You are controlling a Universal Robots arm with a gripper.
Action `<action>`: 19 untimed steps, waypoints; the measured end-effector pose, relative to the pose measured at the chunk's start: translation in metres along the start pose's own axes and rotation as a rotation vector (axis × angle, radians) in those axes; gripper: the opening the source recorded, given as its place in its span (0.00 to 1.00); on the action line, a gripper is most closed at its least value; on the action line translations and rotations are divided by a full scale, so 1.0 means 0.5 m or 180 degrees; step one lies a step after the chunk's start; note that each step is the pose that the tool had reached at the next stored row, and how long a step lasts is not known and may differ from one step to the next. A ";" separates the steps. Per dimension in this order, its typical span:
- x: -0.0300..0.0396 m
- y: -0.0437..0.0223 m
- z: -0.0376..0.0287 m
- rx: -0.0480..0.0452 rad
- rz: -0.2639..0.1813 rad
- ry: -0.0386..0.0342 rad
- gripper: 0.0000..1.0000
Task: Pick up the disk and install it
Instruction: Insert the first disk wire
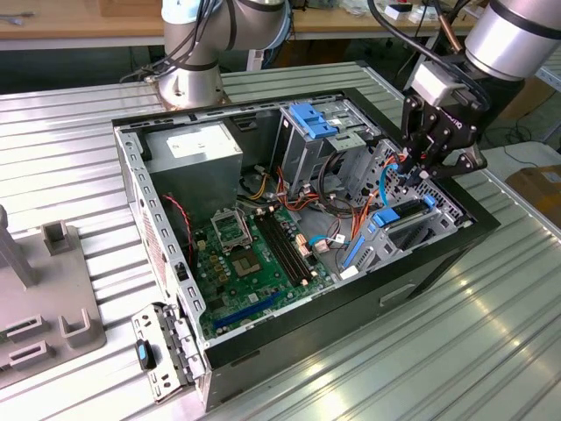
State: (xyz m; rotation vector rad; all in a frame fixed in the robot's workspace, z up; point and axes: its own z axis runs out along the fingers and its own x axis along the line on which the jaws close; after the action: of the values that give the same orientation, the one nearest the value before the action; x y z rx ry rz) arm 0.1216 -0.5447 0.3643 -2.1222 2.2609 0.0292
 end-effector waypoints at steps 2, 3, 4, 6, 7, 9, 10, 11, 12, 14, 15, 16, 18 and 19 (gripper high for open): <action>0.000 0.000 0.002 0.0001 0.0007 0.0001 0.29; 0.000 0.000 0.002 0.0001 0.0007 0.0001 0.29; 0.000 0.000 0.002 0.0001 0.0007 0.0001 0.29; 0.000 0.000 0.002 0.0001 0.0007 0.0001 0.29; 0.000 0.000 0.002 0.0001 0.0007 0.0001 0.28; 0.000 0.000 0.002 0.0001 0.0007 0.0001 0.16; 0.000 0.000 0.002 0.0001 0.0007 0.0001 0.16; 0.000 0.000 0.002 0.0001 0.0007 0.0001 0.16; 0.000 0.000 0.002 0.0001 0.0007 0.0001 0.16; 0.000 0.000 0.002 0.0003 0.0007 0.0036 0.16; 0.000 0.000 0.002 0.0006 0.0005 0.0080 0.16; 0.000 0.001 0.002 0.0008 0.0004 0.0112 0.16; -0.001 0.001 0.002 0.0008 0.0001 0.0123 0.16; -0.001 0.002 0.002 0.0009 -0.0002 0.0134 0.16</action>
State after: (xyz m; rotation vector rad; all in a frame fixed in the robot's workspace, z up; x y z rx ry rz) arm 0.1204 -0.5441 0.3633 -2.1422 2.2818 -0.0190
